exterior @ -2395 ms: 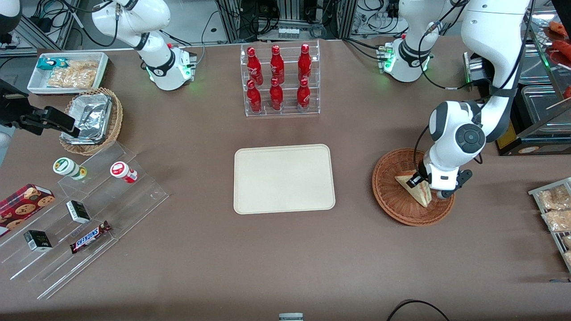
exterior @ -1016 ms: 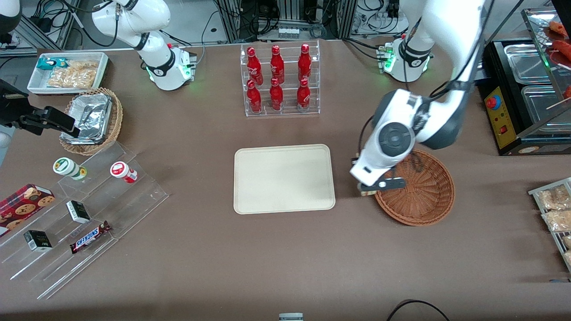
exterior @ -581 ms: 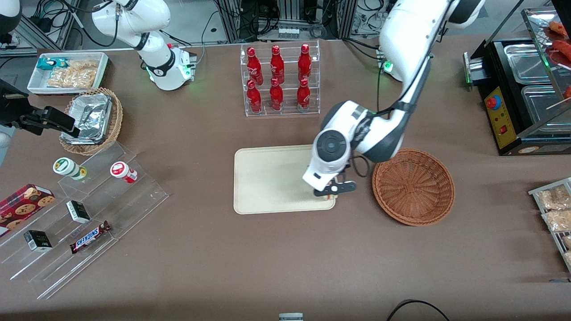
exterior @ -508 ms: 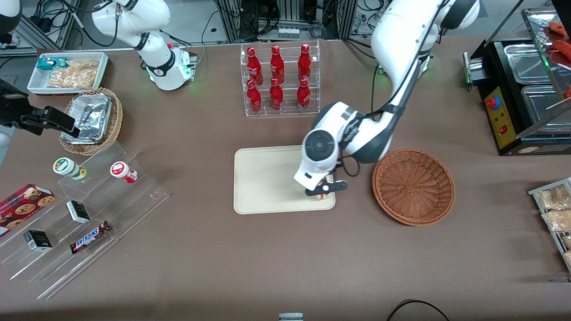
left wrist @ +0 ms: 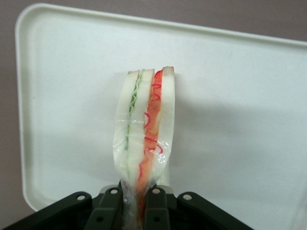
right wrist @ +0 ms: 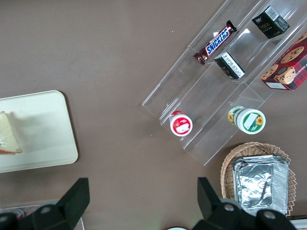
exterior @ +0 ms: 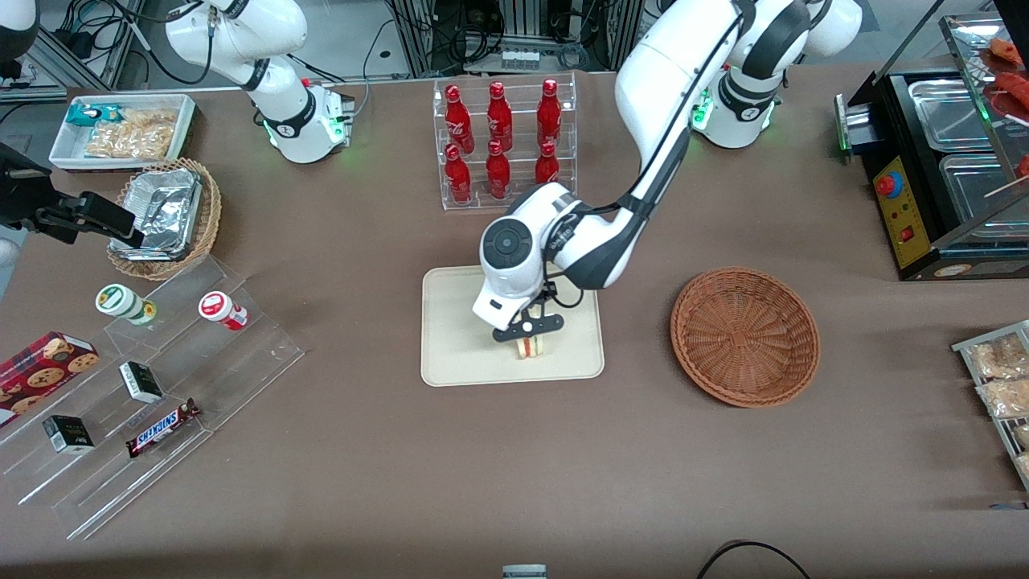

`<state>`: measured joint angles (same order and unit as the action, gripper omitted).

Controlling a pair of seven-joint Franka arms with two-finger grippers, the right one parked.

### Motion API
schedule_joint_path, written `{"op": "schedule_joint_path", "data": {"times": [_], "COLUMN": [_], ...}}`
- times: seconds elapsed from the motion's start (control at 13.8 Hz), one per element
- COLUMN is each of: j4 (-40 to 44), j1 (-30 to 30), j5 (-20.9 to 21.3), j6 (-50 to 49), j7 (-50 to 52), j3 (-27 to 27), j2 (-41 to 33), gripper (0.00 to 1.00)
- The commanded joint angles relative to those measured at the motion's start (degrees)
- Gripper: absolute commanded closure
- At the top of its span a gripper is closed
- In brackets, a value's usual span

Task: Place sandwich from basket to tray
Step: 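Lower the sandwich onto the tray and open the left gripper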

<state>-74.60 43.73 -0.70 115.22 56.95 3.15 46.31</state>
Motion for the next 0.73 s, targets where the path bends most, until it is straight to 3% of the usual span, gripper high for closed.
{"op": "schedule_joint_path", "data": {"times": [0.0,0.15,0.22,0.29,0.36,0.65], "j4": [3.1,3.1,3.0,3.0,3.1,3.2], "j1": [0.9,1.0,1.0,0.9,0.8,0.1], "j5": [0.1,0.2,0.2,0.1,0.1,-0.4], "j6": [-0.5,-0.4,-0.4,-0.3,-0.3,-2.4], "j7": [1.5,1.4,1.4,1.3,1.4,1.3], "j3": [-0.8,-0.8,-0.8,-0.8,-0.8,-0.9], "j2": [1.8,2.5,2.6,2.4,2.2,-1.6], "gripper": [0.95,0.92,0.82,0.33,0.00,0.00]}}
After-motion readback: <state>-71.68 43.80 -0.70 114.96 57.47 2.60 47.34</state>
